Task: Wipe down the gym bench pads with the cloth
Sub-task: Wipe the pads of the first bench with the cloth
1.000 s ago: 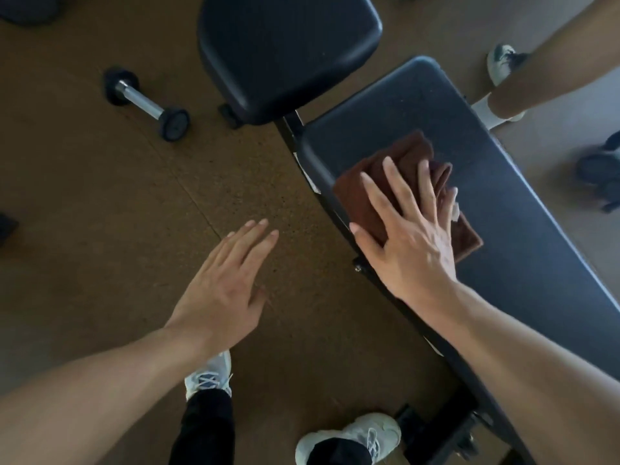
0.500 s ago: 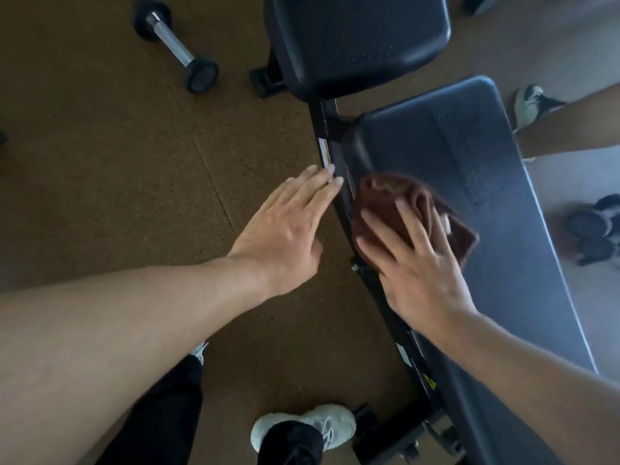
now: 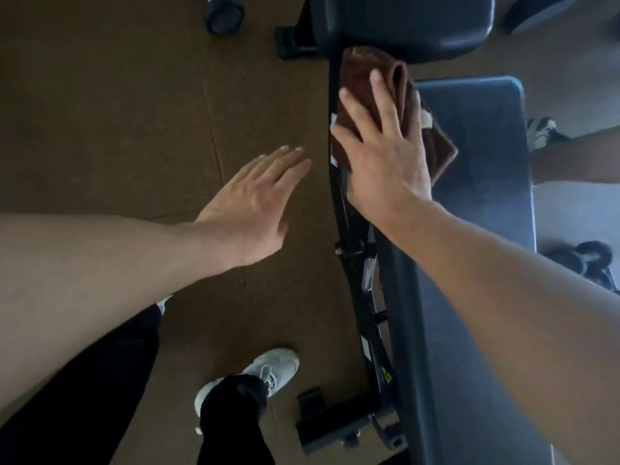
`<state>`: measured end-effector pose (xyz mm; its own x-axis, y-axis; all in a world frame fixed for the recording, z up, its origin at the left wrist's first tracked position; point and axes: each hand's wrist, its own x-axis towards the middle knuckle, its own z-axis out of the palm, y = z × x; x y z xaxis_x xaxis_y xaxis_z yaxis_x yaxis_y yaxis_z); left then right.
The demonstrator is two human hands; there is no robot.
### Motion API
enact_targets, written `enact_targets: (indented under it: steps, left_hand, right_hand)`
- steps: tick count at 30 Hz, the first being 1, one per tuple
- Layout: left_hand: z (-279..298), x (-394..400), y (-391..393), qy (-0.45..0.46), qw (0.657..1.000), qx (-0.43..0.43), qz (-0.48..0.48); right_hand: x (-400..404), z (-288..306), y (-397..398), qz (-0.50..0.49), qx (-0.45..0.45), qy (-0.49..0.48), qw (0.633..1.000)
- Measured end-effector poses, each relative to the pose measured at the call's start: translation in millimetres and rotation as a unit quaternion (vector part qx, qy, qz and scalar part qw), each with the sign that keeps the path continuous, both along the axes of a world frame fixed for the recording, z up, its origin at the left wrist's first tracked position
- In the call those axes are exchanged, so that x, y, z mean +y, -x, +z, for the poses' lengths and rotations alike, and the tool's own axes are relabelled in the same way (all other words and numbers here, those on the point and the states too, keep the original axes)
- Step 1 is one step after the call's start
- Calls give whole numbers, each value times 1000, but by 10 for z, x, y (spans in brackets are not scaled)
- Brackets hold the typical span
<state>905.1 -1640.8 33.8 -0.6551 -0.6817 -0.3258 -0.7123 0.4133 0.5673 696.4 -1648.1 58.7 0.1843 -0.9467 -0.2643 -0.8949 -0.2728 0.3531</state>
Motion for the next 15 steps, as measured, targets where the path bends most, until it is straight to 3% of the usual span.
enact_targets:
  steps: [5, 11, 15]
  left_hand:
    - [147, 142, 98, 2, 1000, 11, 15]
    - [306, 141, 455, 36, 997, 60, -33]
    - [314, 173, 638, 43, 995, 88, 7]
  right_hand:
    - [867, 45, 110, -30, -69, 39, 996]
    - [2737, 32, 320, -72, -70, -29, 995]
    - [2294, 5, 321, -154, -165, 38, 973]
